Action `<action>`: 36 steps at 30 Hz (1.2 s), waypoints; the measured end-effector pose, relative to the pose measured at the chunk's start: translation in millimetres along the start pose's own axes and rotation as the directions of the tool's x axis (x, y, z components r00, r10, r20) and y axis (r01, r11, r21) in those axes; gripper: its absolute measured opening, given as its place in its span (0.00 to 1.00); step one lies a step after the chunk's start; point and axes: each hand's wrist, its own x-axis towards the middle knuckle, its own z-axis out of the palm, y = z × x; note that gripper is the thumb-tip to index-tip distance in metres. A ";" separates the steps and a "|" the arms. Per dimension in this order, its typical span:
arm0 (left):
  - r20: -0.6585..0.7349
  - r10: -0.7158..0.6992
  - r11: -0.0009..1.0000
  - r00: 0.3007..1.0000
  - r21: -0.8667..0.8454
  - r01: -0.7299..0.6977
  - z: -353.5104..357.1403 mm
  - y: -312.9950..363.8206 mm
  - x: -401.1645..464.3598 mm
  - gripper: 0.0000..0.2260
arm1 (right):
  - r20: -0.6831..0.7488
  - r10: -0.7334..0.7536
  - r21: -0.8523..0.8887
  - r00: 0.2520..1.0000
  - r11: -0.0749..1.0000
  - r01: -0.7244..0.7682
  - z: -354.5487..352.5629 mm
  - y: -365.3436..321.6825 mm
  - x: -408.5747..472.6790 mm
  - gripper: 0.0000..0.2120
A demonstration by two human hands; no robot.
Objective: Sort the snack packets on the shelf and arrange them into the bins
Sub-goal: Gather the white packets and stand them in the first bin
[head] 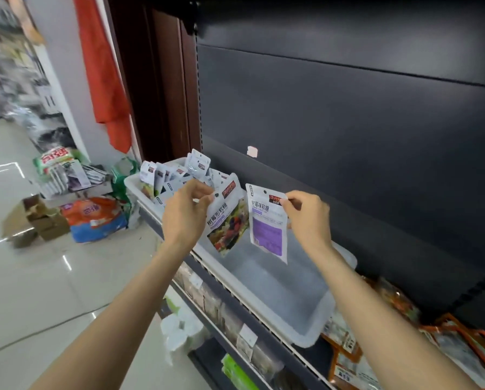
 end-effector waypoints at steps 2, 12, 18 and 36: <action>-0.015 -0.014 1.000 1.000 0.001 0.014 -10.2 -16.7 24.2 0.03 | -0.001 -0.006 -0.015 1.000 1.000 0.006 22.7 -12.7 17.2 0.09; -0.029 -0.006 0.999 1.000 -0.048 0.005 -59.7 -96.9 163.9 0.02 | -0.159 0.022 -0.054 0.987 0.998 -0.031 149.5 -79.5 93.1 0.08; 0.001 -0.054 0.994 0.999 -0.095 0.054 -75.8 -137.5 241.5 0.05 | -0.289 0.061 -0.124 0.956 0.987 -0.100 203.3 -114.9 131.1 0.08; 0.470 -0.076 0.949 0.880 0.306 -0.082 -8.5 -215.0 377.6 0.07 | -0.192 0.101 -0.225 0.976 0.964 -0.144 299.2 -109.8 237.6 0.07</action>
